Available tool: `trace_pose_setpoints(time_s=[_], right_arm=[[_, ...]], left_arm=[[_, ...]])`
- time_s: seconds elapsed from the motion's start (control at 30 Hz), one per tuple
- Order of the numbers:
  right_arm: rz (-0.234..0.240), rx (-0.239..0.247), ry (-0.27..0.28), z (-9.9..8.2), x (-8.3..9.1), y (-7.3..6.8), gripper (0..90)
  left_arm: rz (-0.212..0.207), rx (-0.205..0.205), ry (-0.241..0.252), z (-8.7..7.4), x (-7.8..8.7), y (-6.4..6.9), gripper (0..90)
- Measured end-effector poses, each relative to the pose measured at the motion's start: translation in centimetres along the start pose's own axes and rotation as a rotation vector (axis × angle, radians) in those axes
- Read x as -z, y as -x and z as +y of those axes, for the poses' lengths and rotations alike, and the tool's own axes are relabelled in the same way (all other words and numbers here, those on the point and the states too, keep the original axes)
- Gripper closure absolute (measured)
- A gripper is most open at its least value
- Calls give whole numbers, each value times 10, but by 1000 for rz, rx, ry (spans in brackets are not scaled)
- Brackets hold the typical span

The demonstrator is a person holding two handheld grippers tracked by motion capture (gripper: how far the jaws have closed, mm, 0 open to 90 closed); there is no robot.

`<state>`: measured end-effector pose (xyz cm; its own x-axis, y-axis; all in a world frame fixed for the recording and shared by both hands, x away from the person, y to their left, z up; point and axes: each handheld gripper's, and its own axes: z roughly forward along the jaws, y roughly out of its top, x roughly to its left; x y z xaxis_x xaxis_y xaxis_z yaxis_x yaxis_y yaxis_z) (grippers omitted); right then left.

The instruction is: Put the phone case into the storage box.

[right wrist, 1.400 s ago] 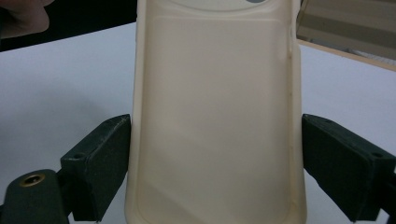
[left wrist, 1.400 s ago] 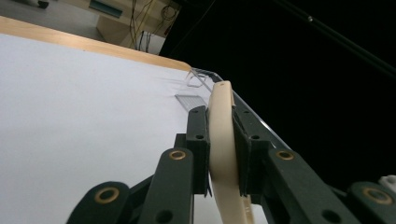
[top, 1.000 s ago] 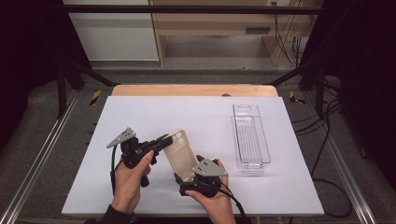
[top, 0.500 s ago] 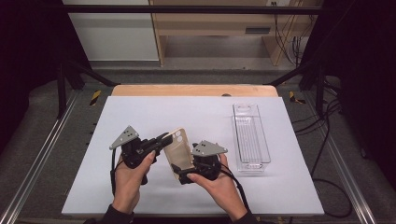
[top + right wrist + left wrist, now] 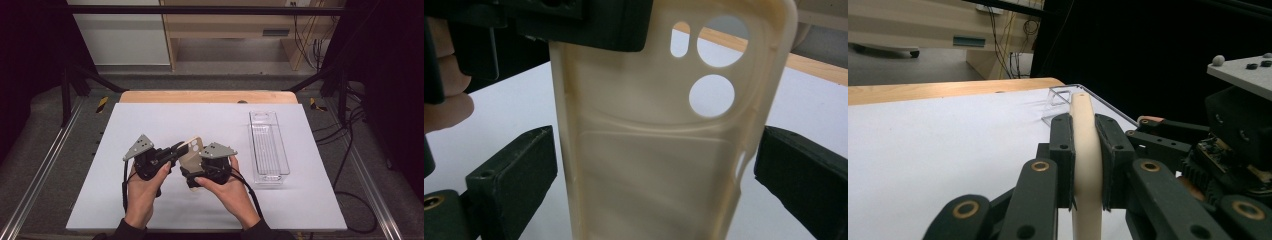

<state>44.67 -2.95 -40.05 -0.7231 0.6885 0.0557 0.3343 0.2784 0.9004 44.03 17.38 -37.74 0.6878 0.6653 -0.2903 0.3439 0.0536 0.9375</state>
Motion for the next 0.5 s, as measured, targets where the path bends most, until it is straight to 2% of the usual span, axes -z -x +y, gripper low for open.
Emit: trace_pose_setpoints(time_s=[0.17,0.27,0.5], right_arm=[[-11,5,-10,2,-4,-1,40],[-8,-8,-3,3,-4,-1,42],[-15,-22,2,7,-6,-1,95]], left_arm=[[-6,-3,2,0,-1,4,792],[-7,0,7,0,0,6,792],[-4,12,14,-1,0,2,792]])
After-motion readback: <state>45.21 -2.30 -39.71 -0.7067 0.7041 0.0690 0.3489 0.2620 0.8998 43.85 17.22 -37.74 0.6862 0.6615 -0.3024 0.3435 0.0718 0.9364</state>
